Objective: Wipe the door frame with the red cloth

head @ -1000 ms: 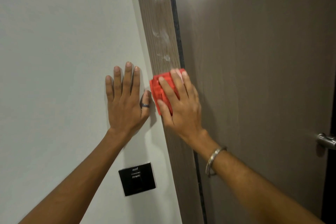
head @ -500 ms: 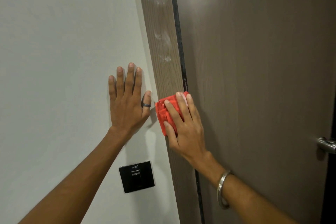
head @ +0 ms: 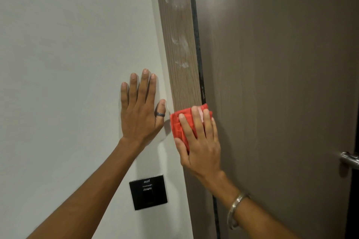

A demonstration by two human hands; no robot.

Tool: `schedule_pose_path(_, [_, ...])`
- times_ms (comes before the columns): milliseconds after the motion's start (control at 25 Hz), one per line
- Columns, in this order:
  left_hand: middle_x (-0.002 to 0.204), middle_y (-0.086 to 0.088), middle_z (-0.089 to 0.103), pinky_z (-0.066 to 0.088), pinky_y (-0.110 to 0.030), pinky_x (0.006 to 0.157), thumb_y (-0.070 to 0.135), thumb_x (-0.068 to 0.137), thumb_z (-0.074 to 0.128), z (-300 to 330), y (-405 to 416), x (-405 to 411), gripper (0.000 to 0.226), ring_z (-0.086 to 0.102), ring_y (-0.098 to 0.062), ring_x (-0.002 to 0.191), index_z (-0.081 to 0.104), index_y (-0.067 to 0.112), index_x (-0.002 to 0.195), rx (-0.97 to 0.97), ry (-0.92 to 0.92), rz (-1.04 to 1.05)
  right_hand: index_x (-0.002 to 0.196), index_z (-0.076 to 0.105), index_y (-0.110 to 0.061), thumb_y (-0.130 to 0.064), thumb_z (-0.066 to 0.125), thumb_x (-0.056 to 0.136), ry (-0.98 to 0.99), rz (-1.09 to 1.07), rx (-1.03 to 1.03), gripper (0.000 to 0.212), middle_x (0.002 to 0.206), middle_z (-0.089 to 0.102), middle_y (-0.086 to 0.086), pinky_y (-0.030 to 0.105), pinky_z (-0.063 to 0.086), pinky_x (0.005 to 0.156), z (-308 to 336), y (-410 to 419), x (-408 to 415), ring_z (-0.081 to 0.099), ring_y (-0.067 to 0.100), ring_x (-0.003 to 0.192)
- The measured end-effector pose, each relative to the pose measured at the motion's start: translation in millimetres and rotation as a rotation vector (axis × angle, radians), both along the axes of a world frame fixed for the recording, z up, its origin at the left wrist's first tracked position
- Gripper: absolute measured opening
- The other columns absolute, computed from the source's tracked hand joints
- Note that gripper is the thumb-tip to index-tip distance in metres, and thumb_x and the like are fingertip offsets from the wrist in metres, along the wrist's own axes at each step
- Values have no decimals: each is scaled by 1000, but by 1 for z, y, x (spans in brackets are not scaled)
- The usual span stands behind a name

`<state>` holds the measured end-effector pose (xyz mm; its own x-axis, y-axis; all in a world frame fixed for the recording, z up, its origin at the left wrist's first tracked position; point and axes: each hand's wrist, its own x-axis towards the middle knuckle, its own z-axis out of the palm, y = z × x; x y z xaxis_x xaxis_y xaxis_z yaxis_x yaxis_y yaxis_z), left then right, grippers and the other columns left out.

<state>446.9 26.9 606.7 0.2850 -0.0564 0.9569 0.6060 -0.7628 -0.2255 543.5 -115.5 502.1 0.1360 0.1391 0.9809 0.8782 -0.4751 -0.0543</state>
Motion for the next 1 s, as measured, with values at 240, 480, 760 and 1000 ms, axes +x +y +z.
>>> schedule_pose_path(240, [176,-12,5,6,-55,132,57,107,21,55,6,1,76,4,-34,163,9,14,168,19,-3,-22,162,32,-26,-55,40,103,-62,28,27,67,171,27,12,58,24,129,114,7,8,20,39,160])
schedule_pose_path(480, [177,-11,2,5,-55,133,55,107,25,113,3,6,76,1,-33,164,8,13,168,27,-32,-2,165,23,-28,-56,33,105,-29,-2,112,67,174,18,8,54,18,132,200,12,13,12,35,162])
schedule_pose_path(760, [177,-8,1,4,-55,133,58,105,21,133,6,-3,77,-3,-30,164,9,15,168,71,10,-33,164,24,-28,-54,33,105,-74,-16,31,65,173,22,8,57,22,130,189,7,10,16,35,162])
schedule_pose_path(1000, [177,-4,-6,-2,-52,134,58,104,24,198,13,-2,78,-11,-25,163,3,18,169,55,-25,-35,165,16,-32,-52,31,106,-38,41,65,64,175,14,6,56,12,132,340,9,8,8,34,163])
